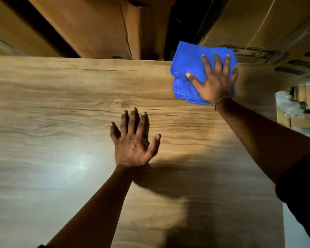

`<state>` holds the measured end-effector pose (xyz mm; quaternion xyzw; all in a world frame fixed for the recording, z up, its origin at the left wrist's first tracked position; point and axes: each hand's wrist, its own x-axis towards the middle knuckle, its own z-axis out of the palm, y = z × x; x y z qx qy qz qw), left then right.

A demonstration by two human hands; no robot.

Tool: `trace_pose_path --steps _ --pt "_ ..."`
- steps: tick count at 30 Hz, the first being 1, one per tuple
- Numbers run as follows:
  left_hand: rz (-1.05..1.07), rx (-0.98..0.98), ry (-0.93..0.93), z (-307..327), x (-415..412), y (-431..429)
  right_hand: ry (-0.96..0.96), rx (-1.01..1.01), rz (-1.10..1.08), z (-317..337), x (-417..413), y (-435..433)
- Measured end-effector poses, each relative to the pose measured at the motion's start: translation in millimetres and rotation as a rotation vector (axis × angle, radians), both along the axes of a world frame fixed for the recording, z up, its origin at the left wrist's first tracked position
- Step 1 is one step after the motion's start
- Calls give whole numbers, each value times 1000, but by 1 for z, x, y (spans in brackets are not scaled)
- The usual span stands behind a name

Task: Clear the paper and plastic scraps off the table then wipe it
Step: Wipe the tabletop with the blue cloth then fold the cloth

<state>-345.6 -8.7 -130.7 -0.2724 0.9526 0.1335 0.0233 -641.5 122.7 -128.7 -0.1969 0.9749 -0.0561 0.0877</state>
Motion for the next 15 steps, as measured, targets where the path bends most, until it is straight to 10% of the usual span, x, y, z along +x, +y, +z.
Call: trace_pose_path --steps 15 --pt "-17 15 35 0 1 3 -10 36 38 0 101 75"
